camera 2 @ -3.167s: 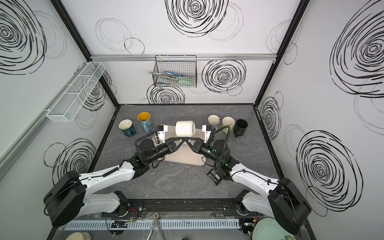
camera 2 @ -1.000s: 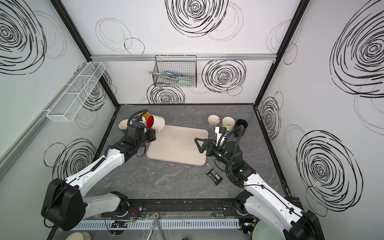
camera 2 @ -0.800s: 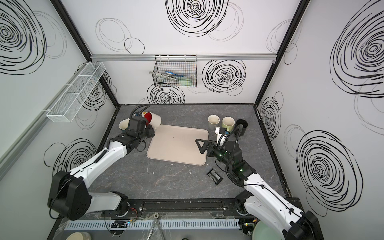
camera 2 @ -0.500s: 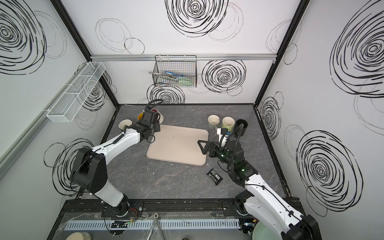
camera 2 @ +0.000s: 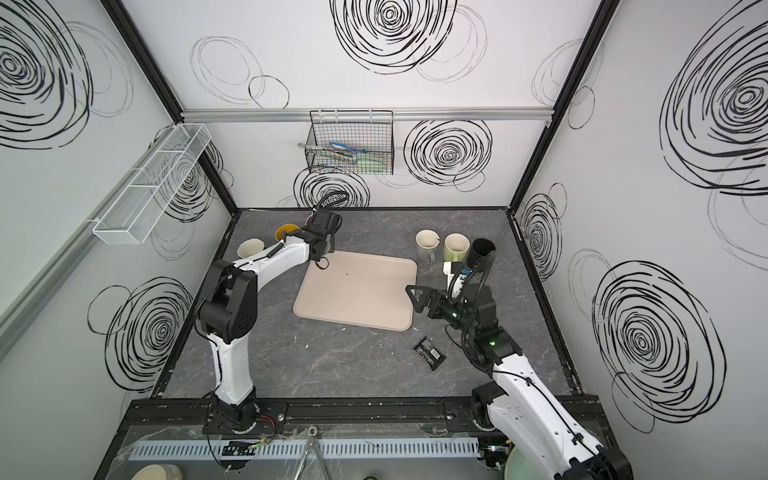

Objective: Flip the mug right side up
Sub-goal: 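Carry the upright white mug with the left gripper beside the blue mug and release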

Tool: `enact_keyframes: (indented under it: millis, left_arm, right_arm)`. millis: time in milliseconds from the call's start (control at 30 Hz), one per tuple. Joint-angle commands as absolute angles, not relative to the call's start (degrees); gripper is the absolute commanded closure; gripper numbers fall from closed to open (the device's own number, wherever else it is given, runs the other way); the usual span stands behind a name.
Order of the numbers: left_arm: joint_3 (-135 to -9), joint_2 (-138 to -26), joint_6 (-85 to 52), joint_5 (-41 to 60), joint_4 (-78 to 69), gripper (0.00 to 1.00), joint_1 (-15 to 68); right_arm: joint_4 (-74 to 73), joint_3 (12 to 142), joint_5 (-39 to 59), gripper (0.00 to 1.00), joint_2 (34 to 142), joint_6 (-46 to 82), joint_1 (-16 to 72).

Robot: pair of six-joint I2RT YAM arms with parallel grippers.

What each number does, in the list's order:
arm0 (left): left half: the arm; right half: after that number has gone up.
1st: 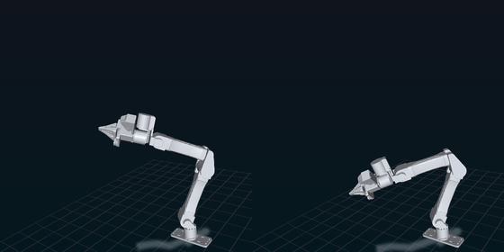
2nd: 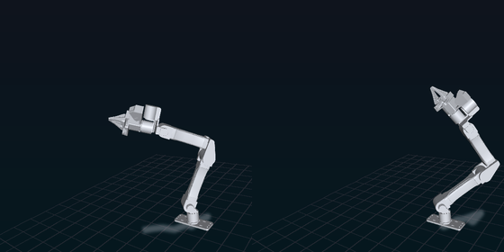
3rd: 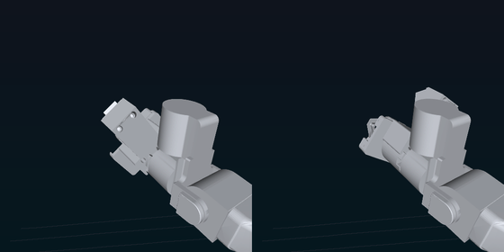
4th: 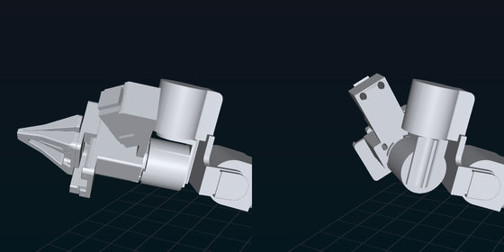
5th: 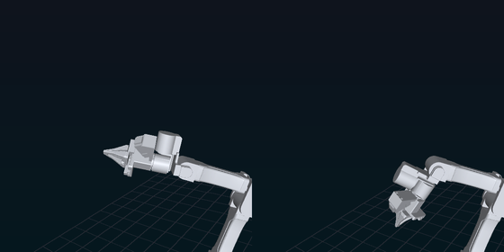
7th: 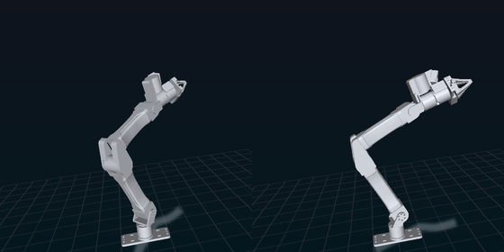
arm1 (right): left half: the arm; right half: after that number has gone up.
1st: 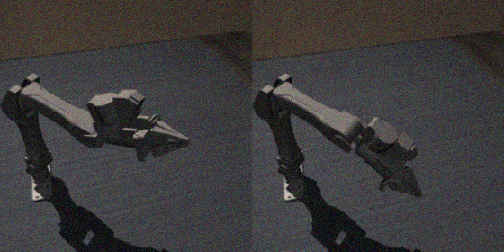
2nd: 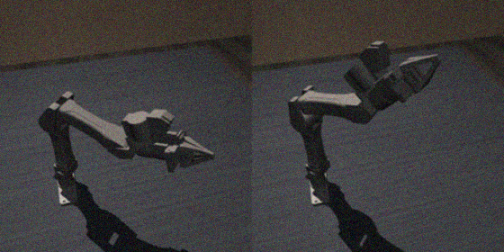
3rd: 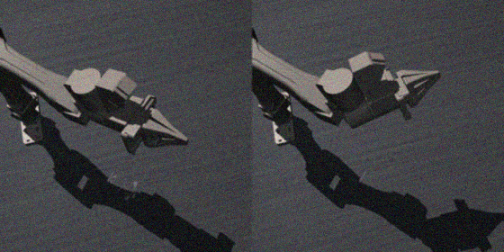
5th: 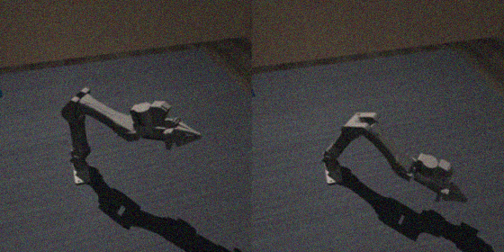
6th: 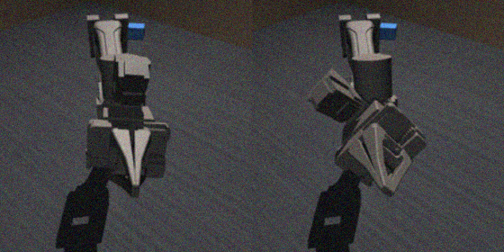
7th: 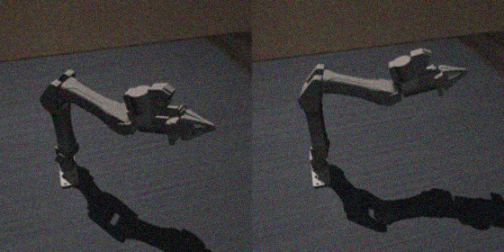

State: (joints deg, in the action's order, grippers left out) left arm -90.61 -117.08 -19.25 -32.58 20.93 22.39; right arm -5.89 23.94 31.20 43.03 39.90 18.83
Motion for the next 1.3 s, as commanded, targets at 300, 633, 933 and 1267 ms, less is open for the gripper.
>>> enact_keyframes:
  millis: [300,633,933,1267]
  left_arm:
    - [-98.89,-124.37,-16.60,-36.94,19.03,1.00,21.97]
    - [-96.96,-125.36,-17.10,-35.72,17.24,1.00,21.11]
    - [-99.90,-128.72,-16.47,-35.19,17.38,1.00,20.66]
    - [-99.80,-129.07,-16.34,-35.51,17.66,0.38,21.24]
  right_arm:
    - [-5.65,23.12,32.04,0.01,43.68,37.86,17.87]
    - [-5.36,21.40,33.56,0.01,44.37,38.71,16.60]
    - [-5.62,20.49,33.85,0.01,44.67,39.36,16.16]
    - [-5.91,20.39,34.00,0.01,45.76,39.56,15.58]
